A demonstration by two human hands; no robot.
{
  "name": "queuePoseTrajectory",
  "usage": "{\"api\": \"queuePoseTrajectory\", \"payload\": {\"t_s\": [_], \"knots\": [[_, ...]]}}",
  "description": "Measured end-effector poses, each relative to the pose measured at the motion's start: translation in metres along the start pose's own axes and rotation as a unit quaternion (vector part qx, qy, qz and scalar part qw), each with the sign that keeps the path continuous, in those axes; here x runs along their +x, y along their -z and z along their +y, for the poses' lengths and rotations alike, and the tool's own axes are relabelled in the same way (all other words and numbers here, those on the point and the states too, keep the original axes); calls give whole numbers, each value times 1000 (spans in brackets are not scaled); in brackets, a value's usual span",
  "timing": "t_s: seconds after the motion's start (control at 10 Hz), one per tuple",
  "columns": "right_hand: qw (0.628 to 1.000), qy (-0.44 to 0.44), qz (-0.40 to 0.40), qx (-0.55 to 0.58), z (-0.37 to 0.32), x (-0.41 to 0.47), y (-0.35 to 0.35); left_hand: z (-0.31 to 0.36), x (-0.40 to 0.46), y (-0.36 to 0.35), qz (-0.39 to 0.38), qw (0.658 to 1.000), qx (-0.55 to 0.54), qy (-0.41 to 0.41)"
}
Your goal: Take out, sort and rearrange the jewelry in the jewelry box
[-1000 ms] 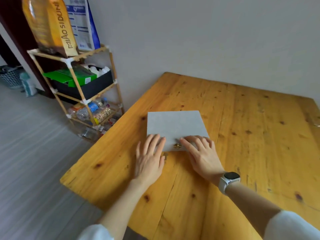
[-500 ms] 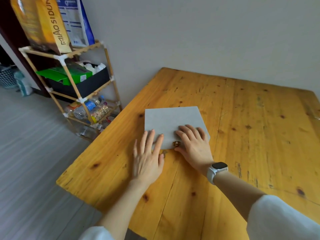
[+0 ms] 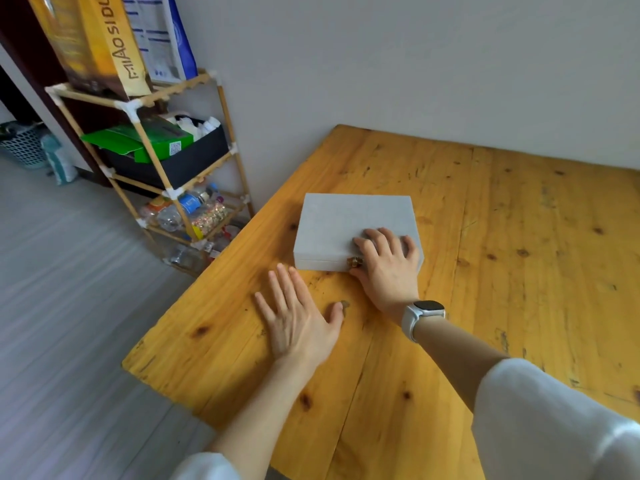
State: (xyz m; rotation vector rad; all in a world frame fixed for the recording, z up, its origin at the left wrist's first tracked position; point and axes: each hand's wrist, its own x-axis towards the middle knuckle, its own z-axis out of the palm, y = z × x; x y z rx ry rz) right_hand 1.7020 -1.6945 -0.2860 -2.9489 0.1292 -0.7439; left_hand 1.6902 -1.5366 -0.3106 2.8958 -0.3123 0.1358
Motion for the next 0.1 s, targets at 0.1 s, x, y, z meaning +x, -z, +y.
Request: {"api": "queuePoseTrajectory", "payload": {"t_s": [0.1], "knots": [[996,-32,-51,73,-1,4,11,4,2,4,-62,997,33,35]]}}
